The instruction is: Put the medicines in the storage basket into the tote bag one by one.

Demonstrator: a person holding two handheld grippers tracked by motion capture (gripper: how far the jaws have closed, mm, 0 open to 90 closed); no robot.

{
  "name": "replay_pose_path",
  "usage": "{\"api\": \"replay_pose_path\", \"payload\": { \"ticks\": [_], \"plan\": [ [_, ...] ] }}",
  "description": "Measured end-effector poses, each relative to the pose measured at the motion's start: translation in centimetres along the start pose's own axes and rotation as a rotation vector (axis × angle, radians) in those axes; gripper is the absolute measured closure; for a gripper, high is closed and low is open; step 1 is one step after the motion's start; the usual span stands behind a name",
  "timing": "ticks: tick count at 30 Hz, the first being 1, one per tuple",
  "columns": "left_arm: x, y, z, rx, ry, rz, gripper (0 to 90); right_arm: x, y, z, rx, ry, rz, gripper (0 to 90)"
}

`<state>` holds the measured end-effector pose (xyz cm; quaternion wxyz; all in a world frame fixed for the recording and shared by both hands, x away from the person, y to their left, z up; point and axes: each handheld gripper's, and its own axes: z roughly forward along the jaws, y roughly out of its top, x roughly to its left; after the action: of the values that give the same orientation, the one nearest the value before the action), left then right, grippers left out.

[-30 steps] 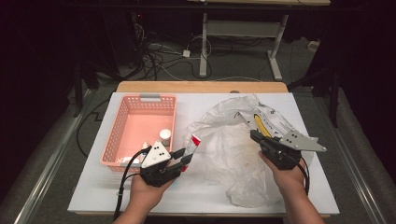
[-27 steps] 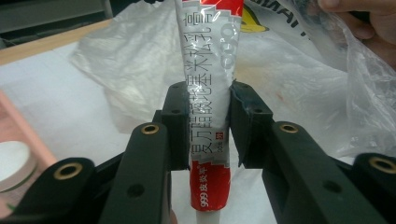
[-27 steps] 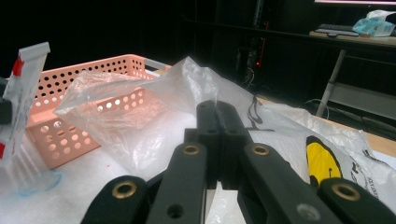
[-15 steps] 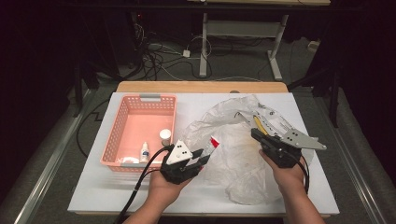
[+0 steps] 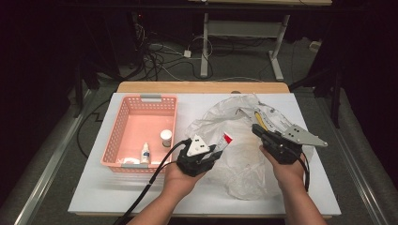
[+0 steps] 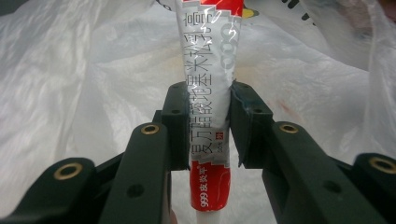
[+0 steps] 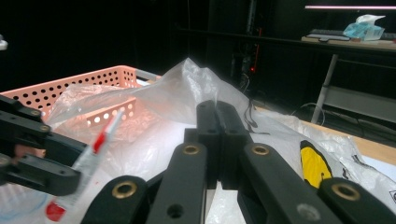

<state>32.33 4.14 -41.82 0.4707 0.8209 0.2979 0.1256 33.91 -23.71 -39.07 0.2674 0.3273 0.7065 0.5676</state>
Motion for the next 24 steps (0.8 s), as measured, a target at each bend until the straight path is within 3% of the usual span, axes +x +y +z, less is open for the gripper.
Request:
{"api": "replay_pose_path", "payload": {
  "ticks": [7, 17, 21, 24],
  "plan": [
    [0.3, 1.2, 1.9, 0.018, 0.015, 0.017, 67.9, 0.1, 0.4, 0.4, -0.018, -0.012, 0.008, 90.0],
    [-0.4, 1.3, 5.9, 0.03, 0.017, 0.02, 67.8, -0.3, 0.0, 0.7, -0.008, -0.013, 0.007, 90.0],
    [-0.1, 1.1, 7.2, 0.027, 0.005, -0.015, 67.8, -0.3, 0.0, 0.6, -0.01, -0.013, 0.015, 90.0],
    [0.0, 0.9, 8.2, 0.043, 0.018, -0.009, 67.8, -0.2, 0.0, 0.6, -0.013, -0.011, 0.013, 90.0]
  ]
}}
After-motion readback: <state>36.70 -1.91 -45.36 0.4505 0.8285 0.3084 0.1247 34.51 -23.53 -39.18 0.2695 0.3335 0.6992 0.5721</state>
